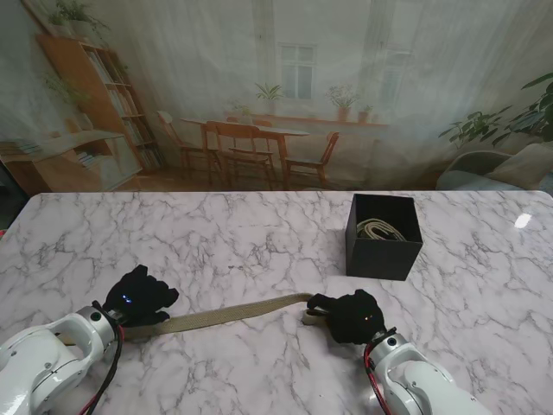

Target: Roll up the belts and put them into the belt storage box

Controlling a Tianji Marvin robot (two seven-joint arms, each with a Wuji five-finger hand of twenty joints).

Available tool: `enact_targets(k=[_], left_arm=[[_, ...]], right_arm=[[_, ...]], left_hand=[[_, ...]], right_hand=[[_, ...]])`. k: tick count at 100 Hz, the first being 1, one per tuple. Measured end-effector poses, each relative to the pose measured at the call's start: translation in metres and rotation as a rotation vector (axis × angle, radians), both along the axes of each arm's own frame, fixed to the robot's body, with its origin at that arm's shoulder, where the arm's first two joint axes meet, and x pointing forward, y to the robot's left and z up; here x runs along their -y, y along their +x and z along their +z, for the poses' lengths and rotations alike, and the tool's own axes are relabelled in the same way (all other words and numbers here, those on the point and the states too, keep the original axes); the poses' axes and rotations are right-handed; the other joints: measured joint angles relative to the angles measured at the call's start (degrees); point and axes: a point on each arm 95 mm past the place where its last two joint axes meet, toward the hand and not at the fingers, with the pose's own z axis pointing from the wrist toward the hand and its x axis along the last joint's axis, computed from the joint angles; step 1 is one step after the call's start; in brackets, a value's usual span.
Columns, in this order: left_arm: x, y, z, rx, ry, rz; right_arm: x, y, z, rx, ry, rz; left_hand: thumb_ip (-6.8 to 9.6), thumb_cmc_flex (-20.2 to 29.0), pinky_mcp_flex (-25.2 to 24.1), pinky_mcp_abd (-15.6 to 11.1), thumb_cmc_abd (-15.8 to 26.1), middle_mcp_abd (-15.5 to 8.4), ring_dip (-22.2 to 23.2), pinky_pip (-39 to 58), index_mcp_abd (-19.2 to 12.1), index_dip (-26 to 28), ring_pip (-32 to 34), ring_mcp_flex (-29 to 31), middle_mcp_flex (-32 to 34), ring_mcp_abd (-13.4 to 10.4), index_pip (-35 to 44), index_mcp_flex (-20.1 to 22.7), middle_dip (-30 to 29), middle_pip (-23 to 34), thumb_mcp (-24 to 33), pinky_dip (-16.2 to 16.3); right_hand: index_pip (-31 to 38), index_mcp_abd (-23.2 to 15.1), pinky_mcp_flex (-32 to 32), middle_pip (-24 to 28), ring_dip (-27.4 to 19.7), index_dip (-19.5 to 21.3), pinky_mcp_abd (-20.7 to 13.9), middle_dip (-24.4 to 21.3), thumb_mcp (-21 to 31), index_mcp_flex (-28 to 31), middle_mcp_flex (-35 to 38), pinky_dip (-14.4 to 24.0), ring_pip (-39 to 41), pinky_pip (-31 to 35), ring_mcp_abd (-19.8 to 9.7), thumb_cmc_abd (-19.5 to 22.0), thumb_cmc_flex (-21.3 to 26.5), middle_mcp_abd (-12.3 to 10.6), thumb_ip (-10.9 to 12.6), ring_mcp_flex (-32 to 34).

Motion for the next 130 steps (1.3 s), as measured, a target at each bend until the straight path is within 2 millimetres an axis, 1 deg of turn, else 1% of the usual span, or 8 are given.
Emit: enact_targets(k=[7,18,45,76,91,100,116,130], left_arm=[[0.001,-0.001,0.003,0.014,-0.008,-0.004],[0.001,-0.002,0.006,0.021,-0.005,-0.005],[0.009,0.005,-0.001,-0.055,0.014,0.010],[0.011,0.013,-0.016,-0.134,0.130,0.030],[0.011,0.015,-0.022,-0.154,0.164,0.030],[0.011,0.016,-0.025,-0.161,0.179,0.029],[0.012,0.016,-0.029,-0.170,0.204,0.027],[0.013,0.017,-0.033,-0.172,0.221,0.030]], right_arm=[[0.000,0.000,0.000,-0.001,-0.003,-0.002],[0.001,0.000,-0.001,0.000,-0.011,-0.013],[0.000,0.000,-0.001,0.000,-0.030,-0.009],[-0.001,0.001,0.003,0.015,-0.060,0.009],[-0.001,0.001,0.005,0.032,-0.067,0.016],[-0.001,0.001,0.006,0.042,-0.070,0.013],[0.000,0.001,0.007,0.052,-0.071,0.002],[0.000,0.001,0.006,0.052,-0.071,-0.007]], left_hand=[[0.00,0.00,-0.03,0.00,0.17,0.00,0.00,-0.10,0.00,0.00,0.00,-0.03,0.00,0.00,0.00,0.00,-0.02,0.00,-1.02,0.00],[0.00,-0.02,-0.48,0.00,0.22,0.01,0.00,-0.12,-0.02,0.00,0.00,-0.03,0.00,0.01,0.00,0.00,-0.04,0.00,-1.04,-0.01],[0.00,-8.95,-4.37,0.62,8.66,1.13,0.00,-3.16,0.59,-12.20,-2.23,-6.77,-8.72,0.80,-24.75,-1.75,-2.64,-5.61,-4.97,-0.01],[0.00,-14.24,-8.52,0.64,5.33,3.48,-0.94,-6.65,0.88,-15.08,-5.67,-15.22,-20.41,0.63,-30.45,-2.24,-4.48,-9.67,-5.11,0.10],[0.00,-14.27,-9.28,0.64,3.82,3.55,-1.63,-7.43,1.10,-10.75,-6.24,-16.96,-22.52,0.54,-26.34,-0.93,-4.65,-10.24,-5.01,0.72],[0.00,-14.29,-9.41,0.64,3.29,3.55,-2.08,-8.08,1.10,-8.36,-6.25,-16.85,-22.54,0.53,-24.12,-0.93,-4.65,-10.24,-4.96,0.77],[0.00,-12.07,-9.43,0.64,2.76,3.55,-2.20,-8.10,1.11,-5.00,-6.25,-16.85,-23.23,0.48,-19.88,-0.93,-4.65,-10.02,-3.98,0.83],[0.00,-4.63,-9.32,0.58,-1.10,3.50,-2.20,-8.10,-0.79,4.04,-6.25,-16.83,-23.12,0.23,-10.31,1.31,-3.67,-8.79,-0.43,1.39]], right_hand=[[-0.03,7.61,0.00,0.00,-0.01,0.02,0.00,0.01,0.02,-5.32,0.01,0.00,0.01,0.00,0.00,1.24,0.00,-0.17,0.00,0.00],[-0.06,12.62,0.00,0.00,-0.09,0.02,0.00,0.01,0.04,-7.82,0.01,0.00,0.02,0.00,0.00,2.70,-0.02,-0.21,0.00,0.00],[0.71,14.06,-1.43,0.00,-0.81,-0.10,-0.01,-0.67,0.02,-4.36,0.02,-0.36,0.00,0.00,0.01,3.43,-0.04,-0.21,0.00,0.00],[-2.64,15.56,-5.04,0.00,-3.28,-0.89,-0.58,-0.71,-0.06,1.24,-1.96,-0.36,-4.78,-1.18,-0.36,3.31,-1.73,-1.09,0.00,-0.10],[7.99,15.40,-7.47,0.10,-3.39,-1.09,-1.14,-0.68,-0.89,3.84,-7.21,0.03,-10.53,-2.19,-0.77,-1.51,-2.40,-1.66,-4.20,-1.02],[13.62,11.27,-8.82,0.97,-3.00,-0.53,-1.16,-0.09,-2.90,6.17,-10.36,0.13,-11.90,-2.40,-0.81,-2.46,-2.40,-1.51,-6.08,-2.57],[16.31,7.46,-10.45,0.43,-2.15,1.11,-1.16,1.28,-3.64,11.42,-18.22,0.81,-11.82,-2.54,-1.25,-2.51,-2.40,-0.08,-6.33,-7.74],[16.31,7.41,-12.42,0.04,-1.99,1.28,-1.16,1.76,-3.60,13.67,-28.24,1.41,-11.81,-2.58,-1.78,-2.54,-2.40,0.51,-6.33,-15.21]])
